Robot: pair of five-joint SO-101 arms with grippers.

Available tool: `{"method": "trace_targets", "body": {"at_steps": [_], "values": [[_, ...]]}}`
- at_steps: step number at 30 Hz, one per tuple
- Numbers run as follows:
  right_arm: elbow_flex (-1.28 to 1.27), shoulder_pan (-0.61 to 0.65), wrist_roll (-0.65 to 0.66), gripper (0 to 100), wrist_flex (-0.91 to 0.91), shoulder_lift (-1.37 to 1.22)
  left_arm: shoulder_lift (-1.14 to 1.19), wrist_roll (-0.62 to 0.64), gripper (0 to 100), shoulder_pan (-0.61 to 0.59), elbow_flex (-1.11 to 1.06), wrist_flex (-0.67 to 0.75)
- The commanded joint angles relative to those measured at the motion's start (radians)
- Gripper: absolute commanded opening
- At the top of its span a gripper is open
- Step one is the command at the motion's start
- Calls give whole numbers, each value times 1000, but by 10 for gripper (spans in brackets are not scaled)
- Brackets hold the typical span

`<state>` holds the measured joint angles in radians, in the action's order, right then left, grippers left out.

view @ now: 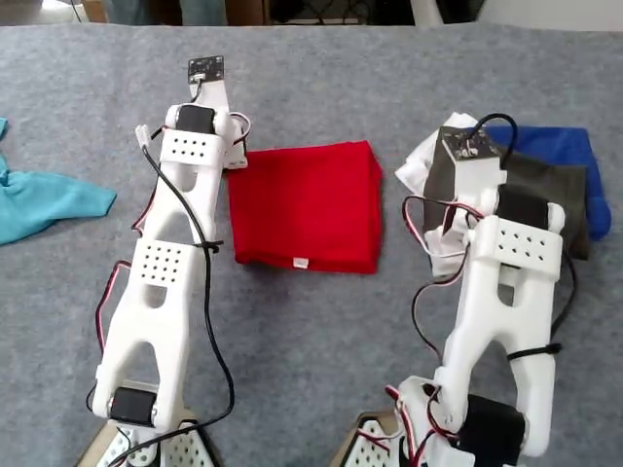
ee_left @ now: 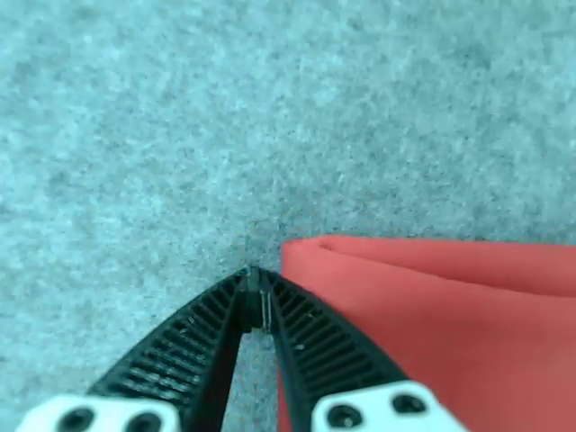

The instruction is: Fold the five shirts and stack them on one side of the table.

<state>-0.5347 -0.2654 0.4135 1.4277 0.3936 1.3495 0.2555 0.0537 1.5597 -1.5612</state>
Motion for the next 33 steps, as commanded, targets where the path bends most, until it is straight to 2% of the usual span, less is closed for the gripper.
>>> {"method": "trace_targets", "body": {"at_steps": [1, 5, 11, 13, 17, 19, 23, 33], "values": [[42, 75, 6, 18, -12, 35, -17, -2, 29, 18, 108, -41], [42, 152, -87, 18, -57, 28, -55, -8, 30, 61, 107, -55], [41, 221, -382, 26, -204, 24, -173, -8, 30, 30, 107, -141], [41, 261, -476, 75, -236, -2, -206, -9, 47, -10, 97, -176], [45, 322, -643, 214, -279, -137, -192, -9, 176, -84, 81, -199], [50, 333, -710, 252, -308, -213, -189, -29, 200, -111, 71, -199], [93, 364, -779, 266, -336, -334, -176, -97, 195, -173, 28, -198], [298, 405, -888, 268, -328, -613, -178, -101, 195, -216, -131, -91]]}}
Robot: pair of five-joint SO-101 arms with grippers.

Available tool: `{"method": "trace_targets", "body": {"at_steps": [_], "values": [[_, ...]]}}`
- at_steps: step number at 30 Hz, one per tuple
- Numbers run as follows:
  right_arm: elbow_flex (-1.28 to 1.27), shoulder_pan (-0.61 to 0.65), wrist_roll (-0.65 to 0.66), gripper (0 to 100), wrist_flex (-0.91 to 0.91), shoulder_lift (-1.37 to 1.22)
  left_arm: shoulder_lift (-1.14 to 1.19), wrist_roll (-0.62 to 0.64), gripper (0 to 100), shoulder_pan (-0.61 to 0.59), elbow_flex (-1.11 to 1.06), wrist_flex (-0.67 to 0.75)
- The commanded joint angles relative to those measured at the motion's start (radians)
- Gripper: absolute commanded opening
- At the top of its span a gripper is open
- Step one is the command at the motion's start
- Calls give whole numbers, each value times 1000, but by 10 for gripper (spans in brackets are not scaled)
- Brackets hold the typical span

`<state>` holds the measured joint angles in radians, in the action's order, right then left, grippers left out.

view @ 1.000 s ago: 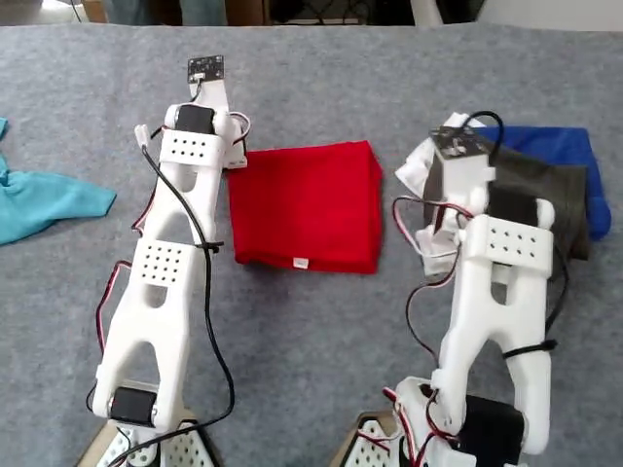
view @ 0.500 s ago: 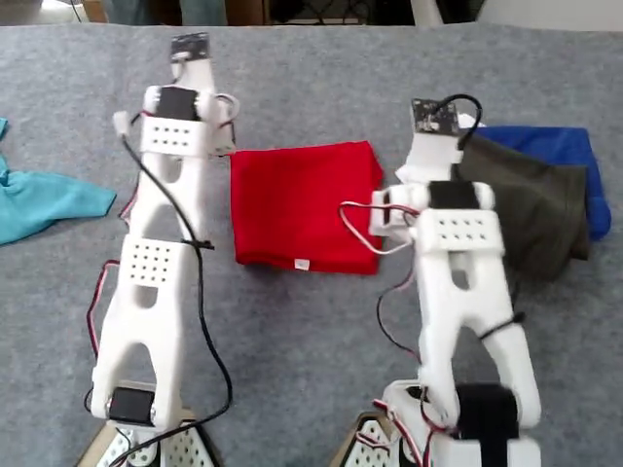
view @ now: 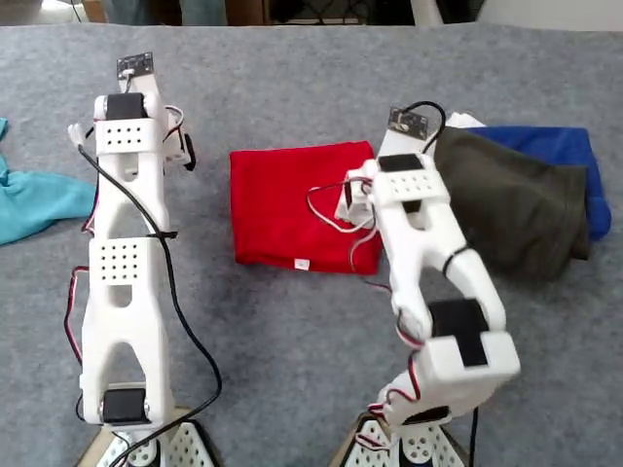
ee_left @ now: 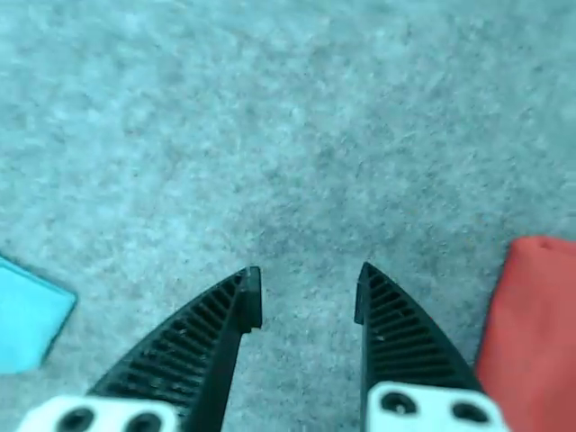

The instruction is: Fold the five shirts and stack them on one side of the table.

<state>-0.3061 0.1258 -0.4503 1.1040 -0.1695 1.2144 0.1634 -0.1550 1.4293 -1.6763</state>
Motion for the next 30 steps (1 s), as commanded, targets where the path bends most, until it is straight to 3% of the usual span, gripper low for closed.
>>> {"method": "trace_targets", "body": {"at_steps": [1, 17, 24, 30], "values": [[81, 14, -34, 268, -5, -77, -43, -9, 195, -10, -1, 25], [159, 64, -46, 263, -6, -288, -43, -9, 195, -25, -7, 41], [160, 63, -46, 60, -5, -289, -43, -25, 195, -27, -5, 40], [223, 63, -46, 54, 86, -289, -43, -32, 195, -27, -7, 40]]}}
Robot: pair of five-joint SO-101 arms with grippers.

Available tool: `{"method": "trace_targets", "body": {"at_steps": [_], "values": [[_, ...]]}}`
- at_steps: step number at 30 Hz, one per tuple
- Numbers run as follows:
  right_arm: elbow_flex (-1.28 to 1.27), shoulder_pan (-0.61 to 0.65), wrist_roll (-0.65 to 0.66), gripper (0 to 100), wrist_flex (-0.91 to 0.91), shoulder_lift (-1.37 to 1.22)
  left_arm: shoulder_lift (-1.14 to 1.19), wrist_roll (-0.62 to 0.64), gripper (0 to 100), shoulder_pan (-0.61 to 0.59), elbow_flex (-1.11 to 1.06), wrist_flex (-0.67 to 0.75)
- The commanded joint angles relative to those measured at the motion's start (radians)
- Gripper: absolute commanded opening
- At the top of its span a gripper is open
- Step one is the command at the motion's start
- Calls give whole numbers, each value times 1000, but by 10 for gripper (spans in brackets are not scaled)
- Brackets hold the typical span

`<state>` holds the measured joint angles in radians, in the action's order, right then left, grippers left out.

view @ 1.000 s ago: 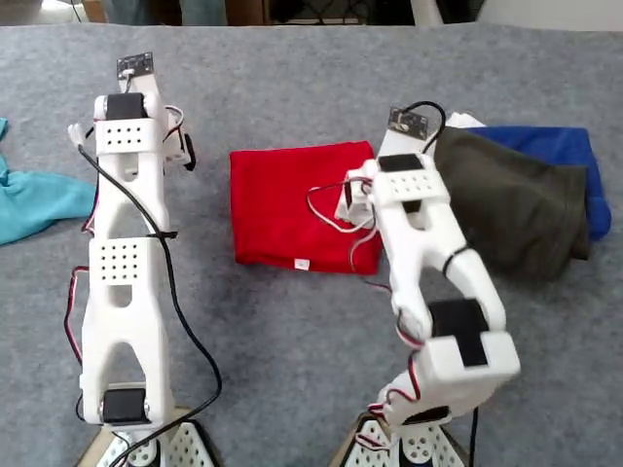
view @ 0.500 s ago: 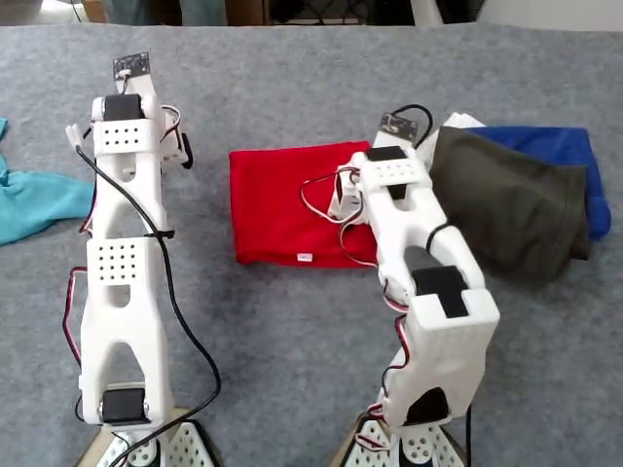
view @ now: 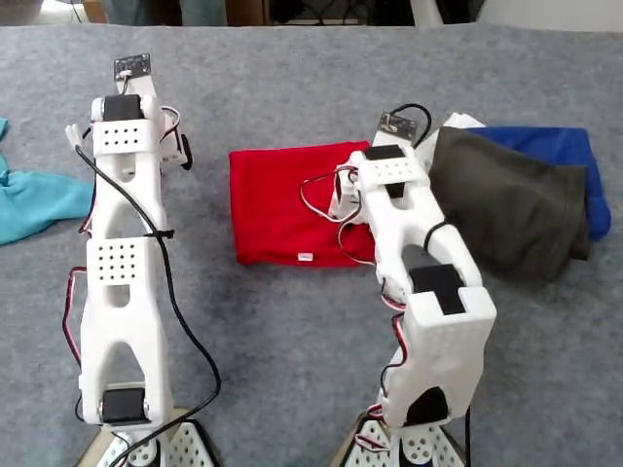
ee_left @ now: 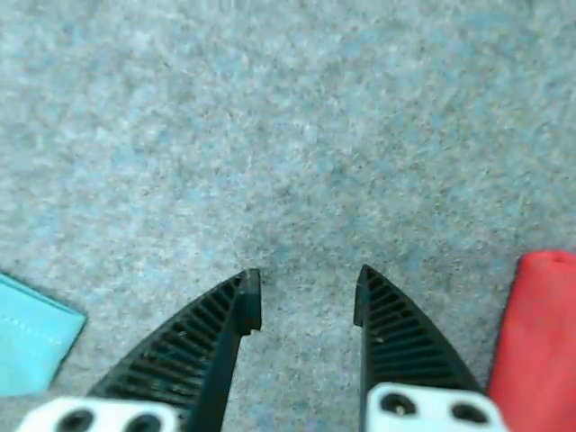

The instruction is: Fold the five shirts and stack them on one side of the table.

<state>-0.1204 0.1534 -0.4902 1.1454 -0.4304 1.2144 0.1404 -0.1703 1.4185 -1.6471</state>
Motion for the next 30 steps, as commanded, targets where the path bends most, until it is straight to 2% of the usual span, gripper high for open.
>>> {"method": "trace_targets", "body": {"at_steps": [1, 6, 20, 30], "values": [[61, 34, -6, 54, 71, -28, -43, -11, 195, -12, 4, 11], [188, 23, 3, 20, 186, -28, -43, -12, 195, -12, 4, 11], [585, -18, 281, 15, 390, -35, -43, -14, 195, -28, 8, 12], [745, -183, 522, 15, 388, -36, -43, -14, 195, -31, 4, 12]]}}
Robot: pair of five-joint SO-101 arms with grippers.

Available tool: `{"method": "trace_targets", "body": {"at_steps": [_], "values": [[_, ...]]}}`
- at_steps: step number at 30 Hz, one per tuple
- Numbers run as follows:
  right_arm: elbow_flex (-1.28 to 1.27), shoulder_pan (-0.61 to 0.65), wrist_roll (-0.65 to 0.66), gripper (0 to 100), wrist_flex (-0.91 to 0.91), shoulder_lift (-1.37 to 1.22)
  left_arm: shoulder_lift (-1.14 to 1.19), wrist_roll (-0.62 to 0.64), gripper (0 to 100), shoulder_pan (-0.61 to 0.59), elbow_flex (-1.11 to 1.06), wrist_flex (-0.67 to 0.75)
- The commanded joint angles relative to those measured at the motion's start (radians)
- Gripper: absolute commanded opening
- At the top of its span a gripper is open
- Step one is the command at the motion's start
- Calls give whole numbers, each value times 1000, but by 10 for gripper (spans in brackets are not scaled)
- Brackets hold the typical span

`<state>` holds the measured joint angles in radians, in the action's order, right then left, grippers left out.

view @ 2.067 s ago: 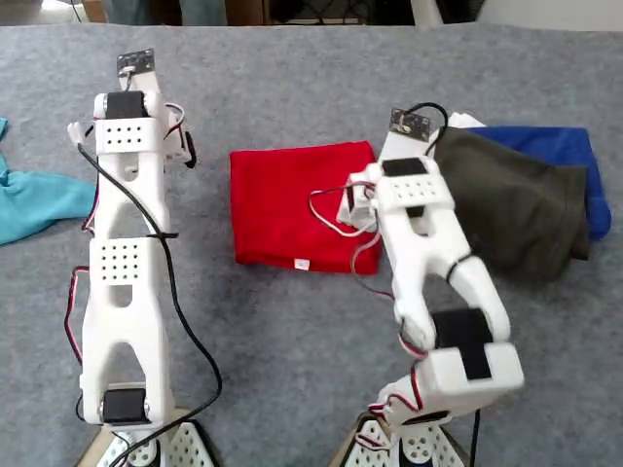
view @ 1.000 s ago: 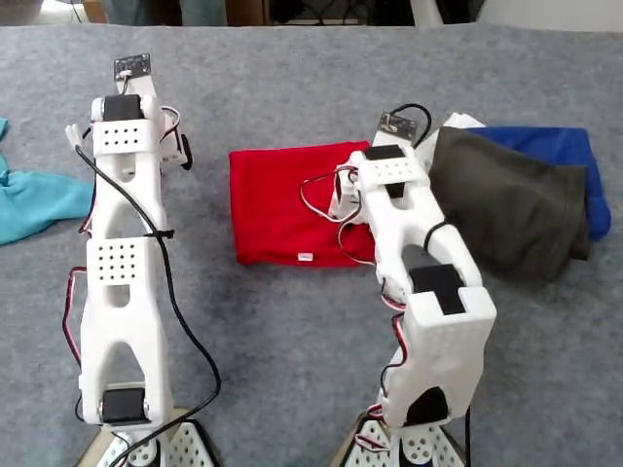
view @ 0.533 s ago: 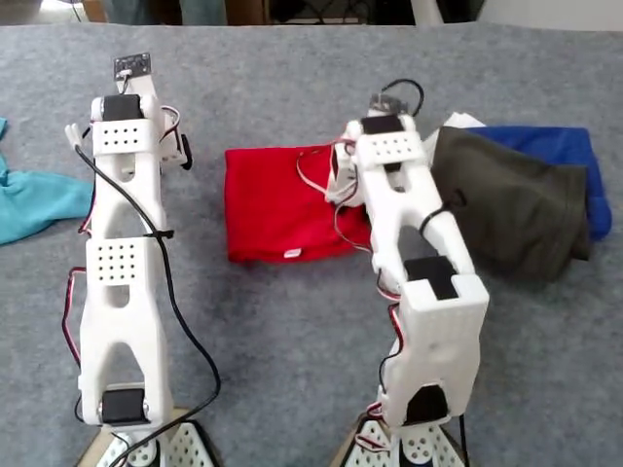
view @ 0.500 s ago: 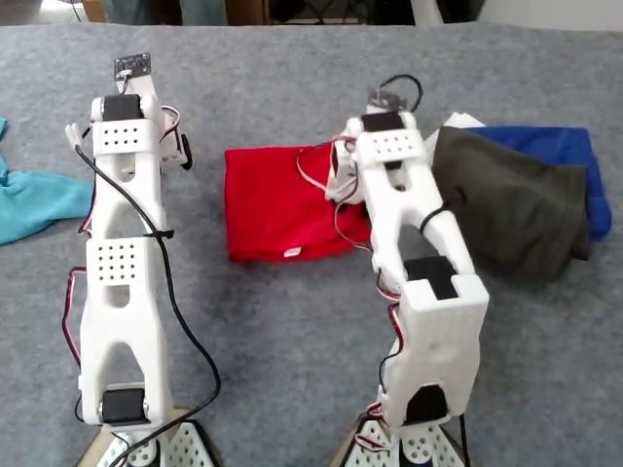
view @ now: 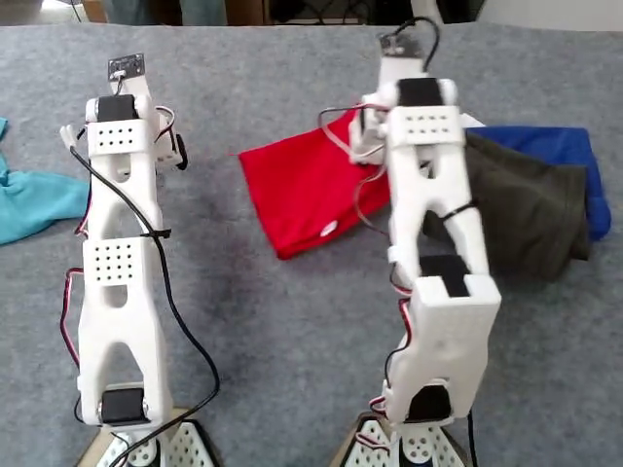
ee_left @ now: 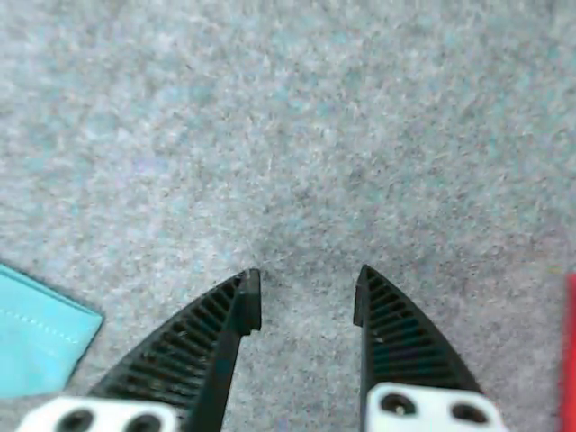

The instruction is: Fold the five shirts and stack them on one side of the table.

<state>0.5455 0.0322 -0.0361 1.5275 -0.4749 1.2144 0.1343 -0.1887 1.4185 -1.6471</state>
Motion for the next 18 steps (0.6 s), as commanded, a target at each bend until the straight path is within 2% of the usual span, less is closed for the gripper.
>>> {"method": "trace_targets", "body": {"at_steps": [1, 4, 9, 18], "values": [[93, -80, 100, 15, 6, 8, -43, -8, 195, -12, 4, 12], [134, -129, 192, 15, 6, 12, -41, -8, 195, -12, 4, 12], [219, -229, 273, 15, 49, 12, -41, -8, 195, -10, 2, 12], [285, -486, 345, 15, 87, 10, -41, -8, 195, -8, 2, 12]]}}
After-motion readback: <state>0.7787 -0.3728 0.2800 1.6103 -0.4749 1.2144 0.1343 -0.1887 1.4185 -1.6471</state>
